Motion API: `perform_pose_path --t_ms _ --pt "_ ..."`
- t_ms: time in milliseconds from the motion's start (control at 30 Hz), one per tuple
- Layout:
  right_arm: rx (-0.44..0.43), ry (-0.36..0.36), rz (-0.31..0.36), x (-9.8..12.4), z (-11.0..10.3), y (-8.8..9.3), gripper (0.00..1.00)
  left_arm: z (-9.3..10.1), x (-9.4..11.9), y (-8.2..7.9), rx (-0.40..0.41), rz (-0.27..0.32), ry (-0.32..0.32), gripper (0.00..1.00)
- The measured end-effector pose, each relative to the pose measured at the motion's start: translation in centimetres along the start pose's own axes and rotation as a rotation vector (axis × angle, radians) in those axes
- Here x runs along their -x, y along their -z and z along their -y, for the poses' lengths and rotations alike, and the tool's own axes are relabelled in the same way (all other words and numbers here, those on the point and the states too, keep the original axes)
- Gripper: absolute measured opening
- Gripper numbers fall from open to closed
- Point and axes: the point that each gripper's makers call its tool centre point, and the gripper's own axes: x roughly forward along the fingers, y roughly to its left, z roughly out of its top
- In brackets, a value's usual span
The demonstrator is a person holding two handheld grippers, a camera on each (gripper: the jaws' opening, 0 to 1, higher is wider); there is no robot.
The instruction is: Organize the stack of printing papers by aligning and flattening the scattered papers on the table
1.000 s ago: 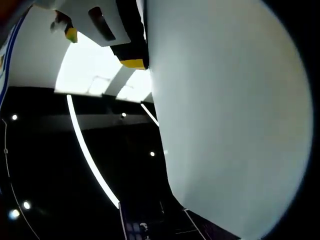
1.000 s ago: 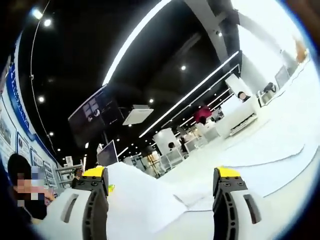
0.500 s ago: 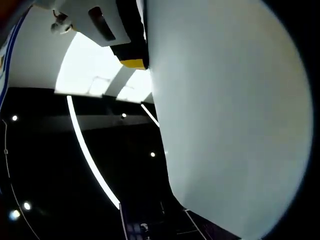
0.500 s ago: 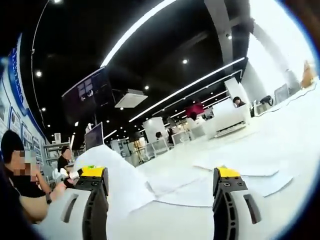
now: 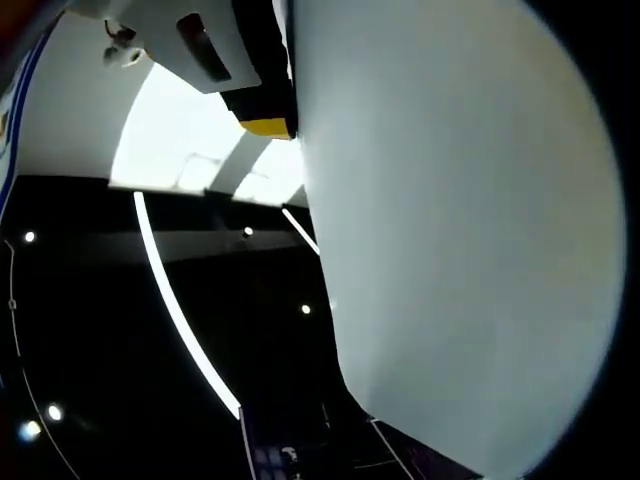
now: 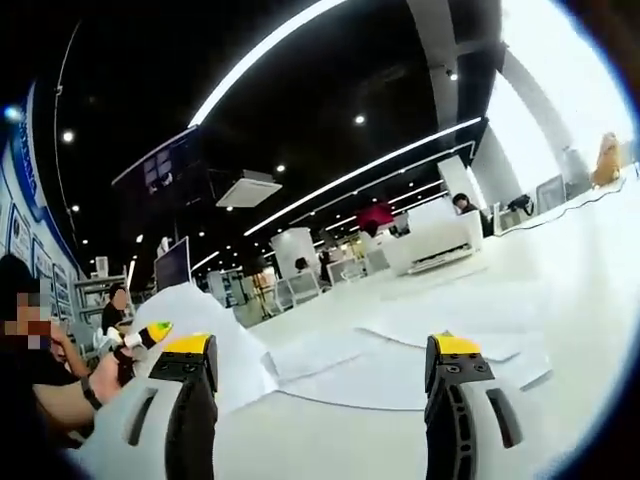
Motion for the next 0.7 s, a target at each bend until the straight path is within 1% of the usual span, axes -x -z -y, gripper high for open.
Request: perform_pose_path --t_ms 167,333,467,567,700 --pt "-0.020 0.011 -0.024 0.6 0.6 0.1 0.81 0.0 0.0 0.0 0.000 -0.001 0.001 0.06" --pt "0.002 0.049 -0.046 0.9 1.8 0.2 0.81 0.2 0.0 0.1 0.000 0.000 0.003 0.06" --pt "0.012 0.079 -0.051 1.2 3.1 0.0 0.80 0.3 0.1 0.1 0.000 0.001 0.004 0.06" --pt "0.004 0.088 -0.054 1.3 3.5 0.1 0.80 0.4 0.1 0.1 -0.001 0.001 0.005 0.06" --pt "0.028 0.117 -0.062 1.7 4.5 0.1 0.80 0.6 0.1 0.2 -0.003 0.001 0.005 0.06"
